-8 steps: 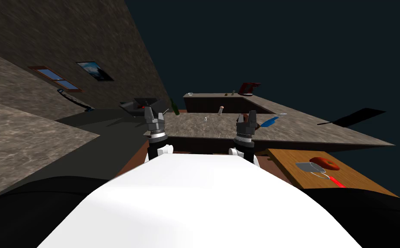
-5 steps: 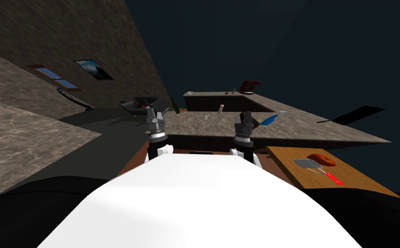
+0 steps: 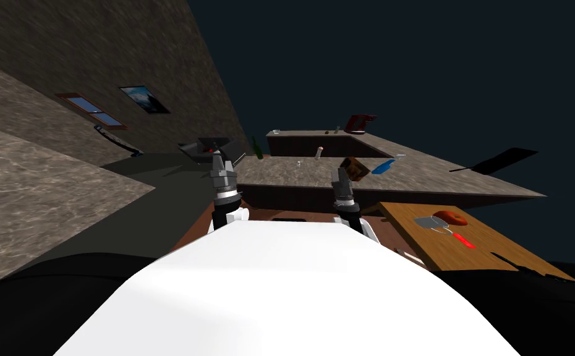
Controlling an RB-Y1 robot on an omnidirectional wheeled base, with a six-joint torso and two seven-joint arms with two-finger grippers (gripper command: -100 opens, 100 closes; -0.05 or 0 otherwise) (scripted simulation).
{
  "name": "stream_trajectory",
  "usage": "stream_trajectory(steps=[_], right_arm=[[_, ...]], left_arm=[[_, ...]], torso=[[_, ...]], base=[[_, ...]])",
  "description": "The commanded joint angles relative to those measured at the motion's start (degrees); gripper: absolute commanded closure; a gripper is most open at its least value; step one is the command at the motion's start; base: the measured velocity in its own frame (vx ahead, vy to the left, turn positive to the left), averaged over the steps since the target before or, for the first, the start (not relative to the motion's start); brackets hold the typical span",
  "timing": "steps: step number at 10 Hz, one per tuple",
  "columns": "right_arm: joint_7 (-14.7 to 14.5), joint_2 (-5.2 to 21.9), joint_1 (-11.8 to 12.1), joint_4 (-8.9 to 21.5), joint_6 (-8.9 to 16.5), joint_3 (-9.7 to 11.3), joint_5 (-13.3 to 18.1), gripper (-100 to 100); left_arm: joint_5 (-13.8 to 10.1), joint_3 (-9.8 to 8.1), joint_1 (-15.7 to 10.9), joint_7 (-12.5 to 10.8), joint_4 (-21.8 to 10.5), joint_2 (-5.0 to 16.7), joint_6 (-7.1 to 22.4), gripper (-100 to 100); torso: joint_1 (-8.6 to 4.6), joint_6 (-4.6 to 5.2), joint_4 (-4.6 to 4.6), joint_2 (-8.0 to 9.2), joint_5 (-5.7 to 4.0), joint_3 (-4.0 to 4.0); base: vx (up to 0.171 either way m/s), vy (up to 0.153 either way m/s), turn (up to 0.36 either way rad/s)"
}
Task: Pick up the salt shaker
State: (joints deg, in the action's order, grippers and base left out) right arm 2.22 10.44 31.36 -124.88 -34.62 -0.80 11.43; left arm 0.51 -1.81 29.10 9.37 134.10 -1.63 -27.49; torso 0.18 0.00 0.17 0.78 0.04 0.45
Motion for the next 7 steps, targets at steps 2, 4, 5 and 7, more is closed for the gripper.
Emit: stream_trajectory(steps=[2,4,5,7], right_arm=[[1.7,3.7,-0.3,3.1,-0.4,-0.1,2.3,-100],[4.1,7.6,-0.6,7.3,-1.2,0.1,5.9,-100],[4.1,8.1,-0.6,7.8,-1.2,0.1,5.9,-100],[5.3,10.4,-0.8,10.4,-1.6,0.2,7.9,-100]], left_arm=[[0.0,0.0,0.0,0.0,0.0,0.0,0.0,0],[0.0,0.0,0.0,0.0,0.0,0.0,0.0,0],[0.0,0.0,0.0,0.0,0.0,0.0,0.0,0],[0.0,0.0,0.0,0.0,0.0,0.0,0.0,0]], torso=[[0.01,0.0,0.03,0.11,0.0,0.07],[0.12,0.0,0.01,0.0,0.02,0.01],[0.14,0.0,0.04,0.17,0.04,0.1],[-0.03,-0.01,-0.01,-0.11,0.0,-0.04]], base=[[-0.212,0.057,0.052],[-0.23,0.095,0.103],[-0.19,0.057,0.048],[-0.138,0.041,0.092]])
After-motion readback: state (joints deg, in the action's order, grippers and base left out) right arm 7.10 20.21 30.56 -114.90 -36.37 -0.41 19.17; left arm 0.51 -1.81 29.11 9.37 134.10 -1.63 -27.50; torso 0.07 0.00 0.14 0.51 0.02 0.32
